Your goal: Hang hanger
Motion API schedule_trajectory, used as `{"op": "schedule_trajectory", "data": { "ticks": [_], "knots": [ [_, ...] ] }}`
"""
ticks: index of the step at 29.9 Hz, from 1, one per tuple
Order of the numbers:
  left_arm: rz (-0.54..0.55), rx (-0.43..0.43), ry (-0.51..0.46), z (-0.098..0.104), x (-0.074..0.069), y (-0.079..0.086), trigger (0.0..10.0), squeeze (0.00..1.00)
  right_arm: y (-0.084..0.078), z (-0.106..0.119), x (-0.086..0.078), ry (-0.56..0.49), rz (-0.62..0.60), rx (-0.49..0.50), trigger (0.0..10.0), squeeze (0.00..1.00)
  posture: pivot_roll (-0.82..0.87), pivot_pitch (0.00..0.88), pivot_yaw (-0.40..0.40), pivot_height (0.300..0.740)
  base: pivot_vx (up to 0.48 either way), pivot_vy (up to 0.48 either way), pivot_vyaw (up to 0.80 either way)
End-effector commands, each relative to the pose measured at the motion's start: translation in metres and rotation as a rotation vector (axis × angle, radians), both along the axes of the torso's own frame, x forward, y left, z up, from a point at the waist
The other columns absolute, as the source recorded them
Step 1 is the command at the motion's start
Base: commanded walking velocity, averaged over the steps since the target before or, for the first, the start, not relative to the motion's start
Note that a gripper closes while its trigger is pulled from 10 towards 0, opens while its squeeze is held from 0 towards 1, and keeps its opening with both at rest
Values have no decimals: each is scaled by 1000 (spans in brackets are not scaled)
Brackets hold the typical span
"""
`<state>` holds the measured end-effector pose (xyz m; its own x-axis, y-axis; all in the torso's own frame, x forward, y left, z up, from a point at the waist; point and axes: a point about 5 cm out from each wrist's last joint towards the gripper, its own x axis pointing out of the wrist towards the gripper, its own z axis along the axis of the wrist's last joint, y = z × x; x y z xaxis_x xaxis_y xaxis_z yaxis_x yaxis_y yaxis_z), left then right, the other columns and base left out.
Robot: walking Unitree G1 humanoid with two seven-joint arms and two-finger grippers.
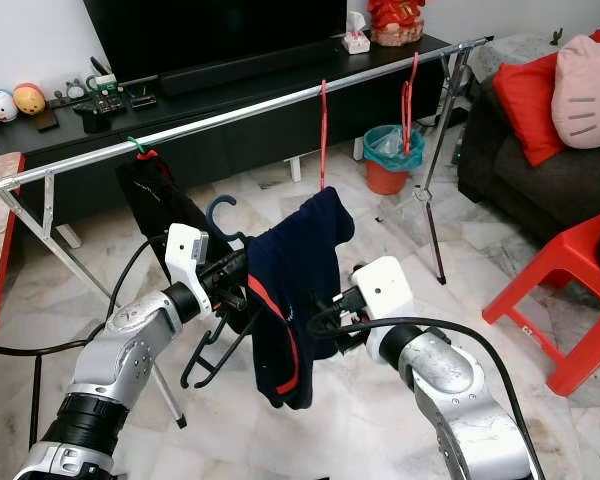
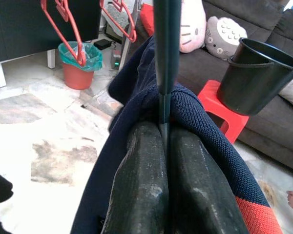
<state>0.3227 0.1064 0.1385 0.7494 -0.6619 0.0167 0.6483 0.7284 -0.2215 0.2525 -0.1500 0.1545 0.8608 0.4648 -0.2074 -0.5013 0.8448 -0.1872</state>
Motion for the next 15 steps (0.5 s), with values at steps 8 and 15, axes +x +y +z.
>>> {"op": "schedule_trajectory", "data": {
  "ticks": [8, 15],
  "knots": [
    [-205, 82, -14, -1, -15, 5, 10000, 0, -11, 1, -10, -67, 212, -69, 10000, 0, -77, 30, 79, 740, 0, 0, 0],
    [-376, 181, 9, -9, -27, 11, 10000, 0, -26, -5, -23, -6, 395, -95, 10000, 0, -80, 21, 80, 740, 0, 0, 0]
  ]
}}
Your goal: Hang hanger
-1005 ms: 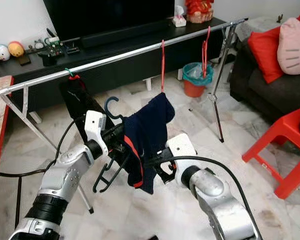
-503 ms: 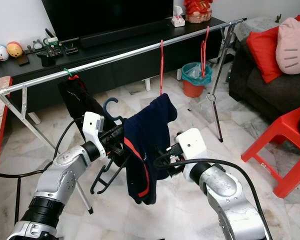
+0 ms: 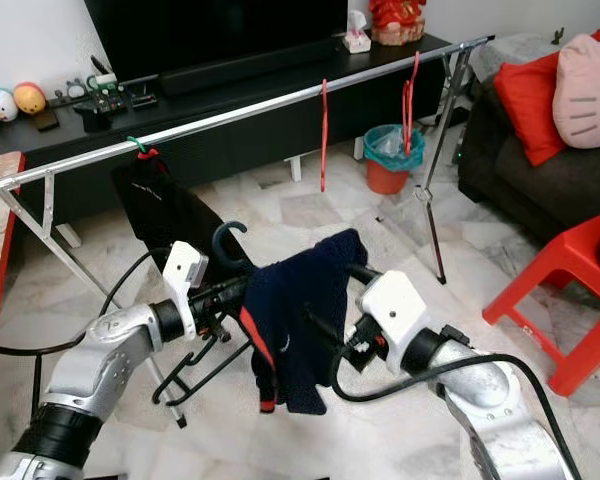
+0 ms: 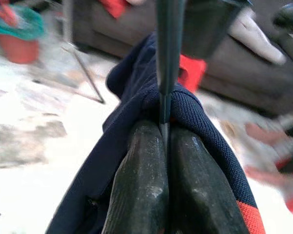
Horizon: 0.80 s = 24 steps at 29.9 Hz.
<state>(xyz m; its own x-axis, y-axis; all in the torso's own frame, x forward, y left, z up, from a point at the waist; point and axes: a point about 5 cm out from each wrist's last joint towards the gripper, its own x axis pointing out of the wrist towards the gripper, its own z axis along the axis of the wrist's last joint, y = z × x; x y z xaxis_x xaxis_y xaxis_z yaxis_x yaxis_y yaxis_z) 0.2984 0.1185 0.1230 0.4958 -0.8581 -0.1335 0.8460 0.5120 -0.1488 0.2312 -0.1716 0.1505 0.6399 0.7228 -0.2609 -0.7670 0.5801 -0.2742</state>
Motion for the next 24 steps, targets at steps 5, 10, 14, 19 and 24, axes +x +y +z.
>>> {"op": "schedule_trajectory", "data": {
  "ticks": [5, 10, 14, 19, 24],
  "knots": [
    [-142, 42, -8, 7, -10, 3, 10000, 0, -12, -3, -8, 71, 132, 60, 10000, 0, -78, 12, 81, 740, 0, 0, 0],
    [-209, 73, -3, 6, -14, 5, 10000, 0, -11, -3, -16, 122, 224, 132, 10000, 0, -75, 8, 82, 740, 0, 0, 0],
    [-360, 87, 8, 9, -27, 6, 10000, 0, -13, -7, -19, 157, 280, 195, 10000, 0, -75, 3, 82, 740, 0, 0, 0],
    [-471, 104, 6, 9, -36, 2, 10000, 0, -18, -13, -18, 176, 289, 210, 10000, 0, -75, 0, 83, 740, 0, 0, 0],
    [-524, 103, 8, 11, -39, -1, 10000, 0, -19, -12, -18, 172, 310, 232, 10000, 0, -77, 0, 81, 740, 0, 0, 0]
  ]
}}
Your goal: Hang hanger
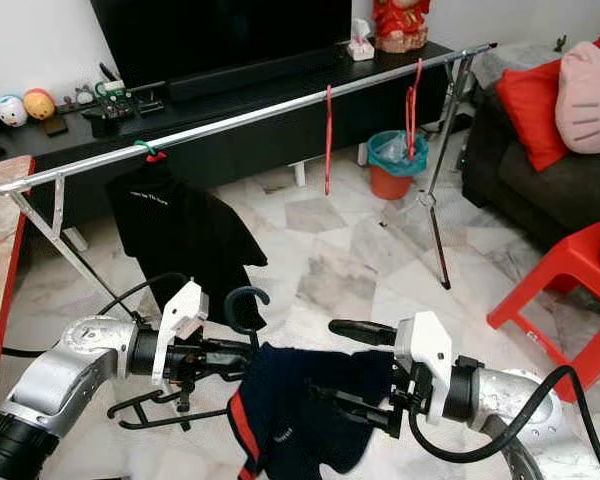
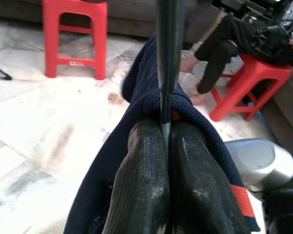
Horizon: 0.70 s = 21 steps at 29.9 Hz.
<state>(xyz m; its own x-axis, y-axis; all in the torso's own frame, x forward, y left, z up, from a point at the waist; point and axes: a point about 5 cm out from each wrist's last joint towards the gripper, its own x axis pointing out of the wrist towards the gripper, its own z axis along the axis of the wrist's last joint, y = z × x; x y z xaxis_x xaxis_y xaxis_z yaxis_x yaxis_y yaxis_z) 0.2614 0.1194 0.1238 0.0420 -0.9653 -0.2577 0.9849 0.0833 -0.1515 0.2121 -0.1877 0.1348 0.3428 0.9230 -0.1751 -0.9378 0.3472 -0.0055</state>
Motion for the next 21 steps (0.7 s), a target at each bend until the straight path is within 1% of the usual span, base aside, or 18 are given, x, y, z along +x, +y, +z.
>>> {"op": "schedule_trajectory", "data": {
  "ticks": [1, 3, 8, 18, 21],
  "knots": [
    [-58, -29, -24, 11, -3, -3, 10000, 0, -3, 4, 1, -18, 3, 25, 10000, 0, -78, 0, 80, 740, 0, 0, 0],
    [-89, -37, -22, 12, -6, -8, 10000, 0, -3, 3, 1, -16, 21, 32, 10000, 0, -78, 0, 80, 740, 0, 0, 0],
    [-114, -55, -24, 14, -8, -15, 10000, 0, 0, 0, 1, 3, 49, 60, 10000, 0, -77, 0, 78, 740, 0, 0, 0],
    [-128, -81, -36, 18, -9, -21, 10000, 0, 9, -15, 2, 53, 94, 61, 10000, 0, -64, 0, 71, 740, 0, 0, 0],
    [-133, -95, -40, 20, -10, -23, 10000, 0, 10, -20, 2, 61, 107, 41, 10000, 0, -66, 0, 73, 740, 0, 0, 0]
  ]
}}
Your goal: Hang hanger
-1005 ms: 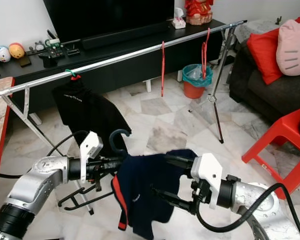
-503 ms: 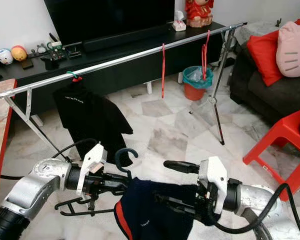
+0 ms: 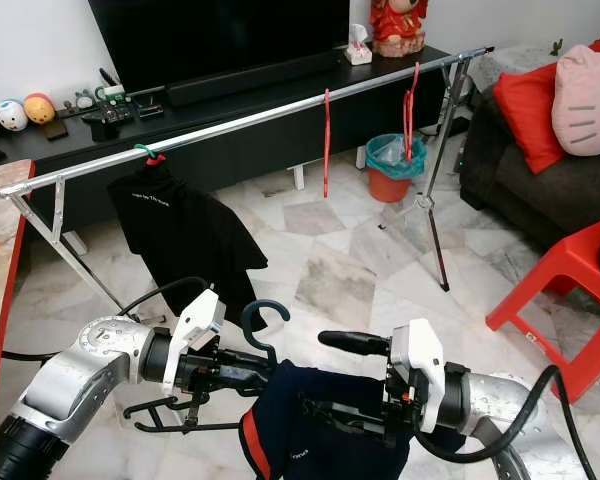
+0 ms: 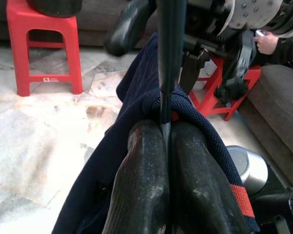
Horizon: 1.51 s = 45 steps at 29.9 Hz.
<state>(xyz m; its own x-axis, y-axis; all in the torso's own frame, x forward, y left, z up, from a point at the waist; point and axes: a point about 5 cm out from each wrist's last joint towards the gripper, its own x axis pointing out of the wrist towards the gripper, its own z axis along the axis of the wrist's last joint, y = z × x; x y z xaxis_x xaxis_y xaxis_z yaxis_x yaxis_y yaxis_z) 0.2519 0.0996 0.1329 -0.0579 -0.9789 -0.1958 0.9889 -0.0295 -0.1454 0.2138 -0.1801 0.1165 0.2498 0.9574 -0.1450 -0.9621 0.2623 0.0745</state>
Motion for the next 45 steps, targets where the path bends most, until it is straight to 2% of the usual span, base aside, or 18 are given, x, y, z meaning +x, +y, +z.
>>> {"op": "schedule_trajectory", "data": {
  "ticks": [1, 3, 4, 6, 7, 17, 20, 22, 24, 25, 26, 27, 28, 30, 31, 37, 44, 45],
  "knots": [
    [-29, -33, -31, 11, -1, -3, 10000, 0, 3, -2, 0, -7, 22, -13, 10000, 0, -66, 0, 73, 740, 0, 0, 0],
    [-29, -34, -33, 11, -1, -4, 10000, 0, 3, -3, 1, -6, 21, -15, 10000, 0, -65, 0, 74, 740, 0, 0, 0],
    [-30, -36, -35, 11, -1, -5, 10000, 0, 4, -4, 1, -2, 25, -15, 4784, 0, -67, 0, 74, 740, 0, 0, 0],
    [-30, -37, -36, 11, -1, -6, 10000, 0, 5, -5, 1, 0, 29, -15, 4784, 0, -67, 0, 74, 740, 0, 0, 0],
    [-29, -39, -39, 12, 0, -6, 10000, 0, 5, -5, 1, 0, 32, -16, 0, 0, -69, 0, 75, 740, 0, 0, 0],
    [-27, -58, -46, 14, 4, -10, 10000, 0, 2, -1, 9, -28, 0, -10, 0, 0, -73, 0, 81, 740, 0, 0, 0],
    [-23, -35, -64, 12, 7, -11, 10000, 0, 1, 1, 13, -51, -14, -24, 0, 0, -46, 0, 102, 740, 0, 0, 0],
    [-4, -54, -76, 24, 13, -3, 10000, 0, -3, 10, 16, -90, -56, -28, 0, 0, -40, 0, 115, 740, 0, 0, 0],
    [-4, -54, -76, 24, 13, -3, 10000, 0, -3, 10, 16, -90, -56, -28, 0, 0, -40, 0, 115, 740, 0, 0, 0],
    [17, -76, -85, 30, 13, 1, 10000, 0, -4, 22, 13, -119, -111, 46, 0, 0, -25, 0, 101, 740, 0, 0, 0],
    [4, -97, -59, 35, 10, 7, 10000, 0, -3, 31, 4, -134, -105, 79, 0, 0, -75, 0, 118, 740, 0, 0, 0],
    [-25, -66, -48, 31, 9, 15, 10000, 0, -5, 32, -6, -120, -86, 82, 0, 0, -86, 0, 119, 740, 0, 0, 0],
    [-25, -66, -48, 31, 9, 15, 10000, 0, -5, 32, -6, -120, -86, 82, 0, 0, -86, 0, 119, 740, 0, 0, 0],
    [-57, 7, -45, 25, 9, 24, 10000, 0, -7, 29, -14, -93, -55, 59, 0, 0, -69, 0, 130, 740, 0, 0, 0],
    [-44, 13, -39, 28, 14, 29, 10000, 0, -9, 28, -13, -84, -70, 69, 0, 0, -68, 0, 128, 740, 0, 0, 0],
    [-70, -1, -33, 23, 6, 19, 10000, 0, 4, 16, -18, -30, -26, 84, 0, 0, -64, 0, 103, 740, 0, 0, 0],
    [-95, -4, -24, 22, 1, 13, 10000, 0, -2, 20, -16, 6, 19, 52, 0, 0, -56, 0, 91, 740, 0, 0, 0],
    [-93, -6, -31, 24, 3, 13, 10000, 0, -3, 20, -12, -10, 9, 37, 9804, 0, -55, 0, 89, 740, 0, 0, 0]
  ]
}}
